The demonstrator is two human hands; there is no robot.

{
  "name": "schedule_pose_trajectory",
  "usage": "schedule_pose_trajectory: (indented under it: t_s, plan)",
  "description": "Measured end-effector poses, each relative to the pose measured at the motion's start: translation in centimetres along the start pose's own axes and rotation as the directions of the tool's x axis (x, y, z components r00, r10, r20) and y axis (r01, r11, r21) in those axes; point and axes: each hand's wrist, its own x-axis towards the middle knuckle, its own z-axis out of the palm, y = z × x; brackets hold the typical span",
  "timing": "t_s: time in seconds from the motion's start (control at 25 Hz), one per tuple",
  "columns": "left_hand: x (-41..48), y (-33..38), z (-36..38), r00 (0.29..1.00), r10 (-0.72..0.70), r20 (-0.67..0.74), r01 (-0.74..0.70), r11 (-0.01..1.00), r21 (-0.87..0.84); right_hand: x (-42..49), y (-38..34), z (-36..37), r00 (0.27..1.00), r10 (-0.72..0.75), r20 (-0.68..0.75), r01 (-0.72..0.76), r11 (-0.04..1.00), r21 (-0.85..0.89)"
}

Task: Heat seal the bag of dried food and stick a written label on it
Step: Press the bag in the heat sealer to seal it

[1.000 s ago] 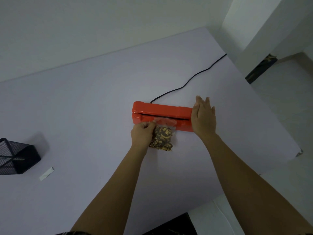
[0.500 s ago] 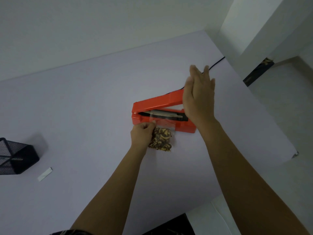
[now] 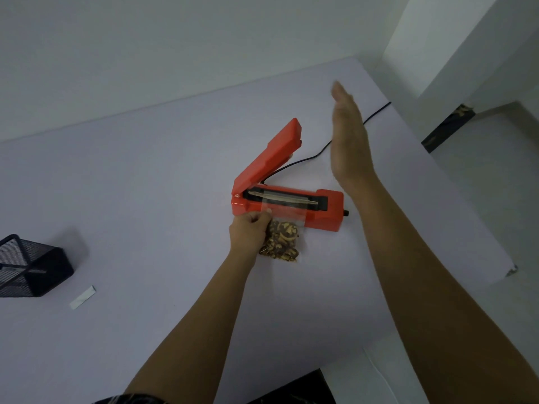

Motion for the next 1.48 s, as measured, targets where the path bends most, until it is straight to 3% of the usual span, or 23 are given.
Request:
schedule_pose_trajectory:
  t_s: [0.12,0.2,0.36,0.48,0.68,0.92,1.24,1.48]
  plan:
    - [0.0,-0.1,0.0,1.0,-0.01,-0.002,0.01,1.0,-0.003,-1.4,6.7,-1.6,0.975,0.211,0.068,-0.198,0.966,-0.169]
    - [-0.1,0.1,0.0,1.0,-0.012,-0.003,0.012,1.0,-0.002,-3.2,10.7,-2.1,0.946,0.294,0.139,-0.237,0.915,-0.325]
    - [-0.3,0.2,0.1,1.0,0.009,-0.013,-0.008,0.999,0.037,-5.9,13.8,-1.6,0.931,0.279,0.234,-0.159,0.89,-0.427]
    - [-0.6,0.5,0.0,0.997,0.076,-0.031,-0.072,0.991,0.11,-6.2,14.0,-0.9,0.951,0.238,0.196,-0.113,0.86,-0.497]
    - [-1.3,1.5,0.3,0.963,0.258,-0.077,-0.22,0.919,0.327,-6.3,14.1,-0.6,0.96,0.23,0.158,-0.113,0.838,-0.533]
    - [-2.0,1.4,0.7,0.904,0.418,-0.094,-0.347,0.843,0.412,-6.2,14.7,-0.3,0.955,0.248,0.161,-0.121,0.826,-0.551]
    - [-2.9,1.4,0.6,0.864,0.493,-0.105,-0.427,0.827,0.365,-6.1,14.9,-0.2,0.959,0.235,0.156,-0.112,0.824,-0.555]
    - [-2.8,1.4,0.3,0.925,0.368,-0.092,-0.348,0.92,0.183,-6.1,15.0,-0.1,0.959,0.237,0.154,-0.116,0.827,-0.55]
